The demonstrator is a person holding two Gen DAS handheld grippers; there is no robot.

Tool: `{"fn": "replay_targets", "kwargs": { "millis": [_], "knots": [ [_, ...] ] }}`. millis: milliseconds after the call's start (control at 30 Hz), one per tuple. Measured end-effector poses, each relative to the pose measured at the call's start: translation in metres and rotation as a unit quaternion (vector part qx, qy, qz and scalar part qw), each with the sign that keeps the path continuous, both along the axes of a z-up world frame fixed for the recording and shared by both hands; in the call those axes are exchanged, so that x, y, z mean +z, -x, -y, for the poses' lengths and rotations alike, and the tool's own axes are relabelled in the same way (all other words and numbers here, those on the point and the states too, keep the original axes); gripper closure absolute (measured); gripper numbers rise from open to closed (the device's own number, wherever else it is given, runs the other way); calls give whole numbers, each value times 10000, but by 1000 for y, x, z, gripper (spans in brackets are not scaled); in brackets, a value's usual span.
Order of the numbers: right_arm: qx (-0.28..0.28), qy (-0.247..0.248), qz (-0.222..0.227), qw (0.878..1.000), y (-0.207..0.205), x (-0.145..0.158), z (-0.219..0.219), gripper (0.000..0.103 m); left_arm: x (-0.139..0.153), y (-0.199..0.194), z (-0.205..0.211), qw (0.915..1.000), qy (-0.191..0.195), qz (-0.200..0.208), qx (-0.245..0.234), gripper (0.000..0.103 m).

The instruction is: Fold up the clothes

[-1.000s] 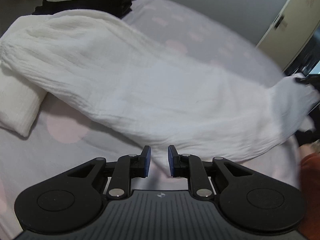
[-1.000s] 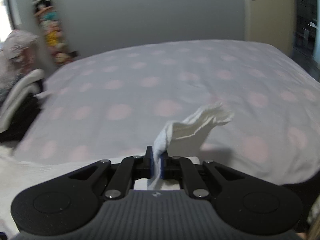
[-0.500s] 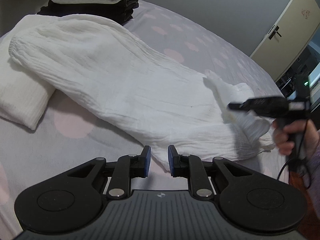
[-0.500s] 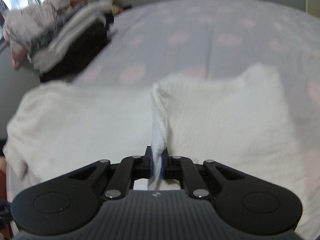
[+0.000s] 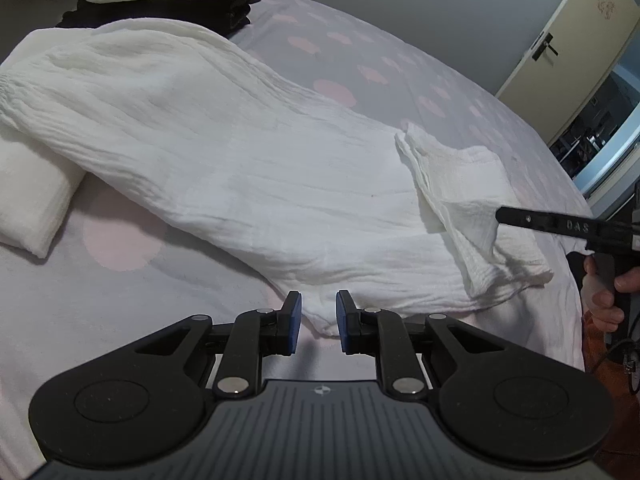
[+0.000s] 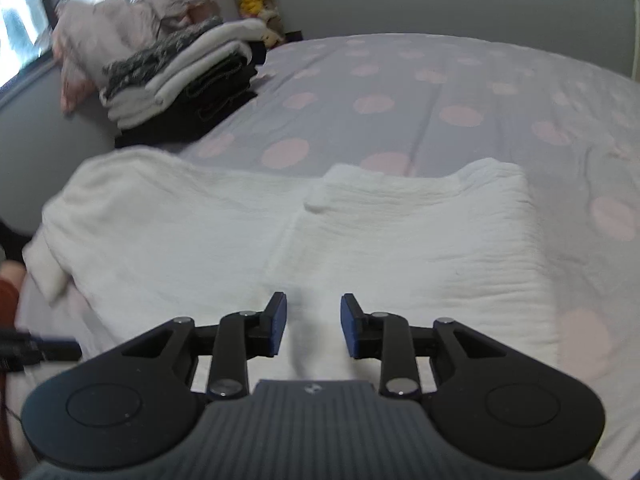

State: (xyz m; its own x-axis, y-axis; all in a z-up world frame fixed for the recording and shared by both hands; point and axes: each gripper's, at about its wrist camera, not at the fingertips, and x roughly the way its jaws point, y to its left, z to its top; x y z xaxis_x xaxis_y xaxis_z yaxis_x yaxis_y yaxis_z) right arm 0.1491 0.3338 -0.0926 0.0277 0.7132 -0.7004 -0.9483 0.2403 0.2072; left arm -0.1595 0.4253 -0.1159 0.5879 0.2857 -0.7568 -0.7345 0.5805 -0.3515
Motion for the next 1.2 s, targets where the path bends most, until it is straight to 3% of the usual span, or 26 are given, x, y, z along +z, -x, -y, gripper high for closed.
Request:
{"fn": "replay_targets", "kwargs": {
  "millis": [100, 233, 300, 367, 600, 667, 800, 967, 1000, 1033, 1200],
  "knots": [
    [161, 50, -7, 9999, 6, -10, 2, 61, -2, -1, 1, 10000, 5, -51, -19, 82],
    [374, -55, 230, 9990, 26, -19, -3, 61, -1, 1, 2, 10000, 1, -60, -3, 82],
    [462, -132, 611, 9970, 40, -21, -6, 70, -1, 1, 2, 10000, 8, -65, 19, 82],
    [497, -179, 948, 9941, 48, -18, -8, 96, -1, 1, 2, 10000, 11, -62, 27, 82],
    [816, -557, 1409, 9851, 52, 31, 10, 97, 1, -1, 4, 10000, 5, 4, -54, 82],
    [1115, -386, 1485, 9819, 60, 31, 14, 97, 2, -2, 4, 10000, 20, 40, -76, 82],
    [1382, 133, 1839, 9731, 81, -5, 14, 97, 5, -6, 7, 9999, 28, 105, -127, 82],
    [1213, 121, 1528, 9807, 76, -29, 14, 89, 12, -19, 8, 9996, 20, 214, -207, 81],
    [1226, 122, 1441, 9819, 75, -31, 15, 77, 14, -25, 7, 9994, 62, 254, -237, 78],
    [1238, 123, 1354, 9829, 75, -33, 15, 73, 16, -31, 6, 9992, 110, 294, -268, 73],
    [1344, 154, 1285, 9824, 74, -28, 28, 68, 30, -70, -4, 9975, 141, 287, -631, 61]
  ]
}}
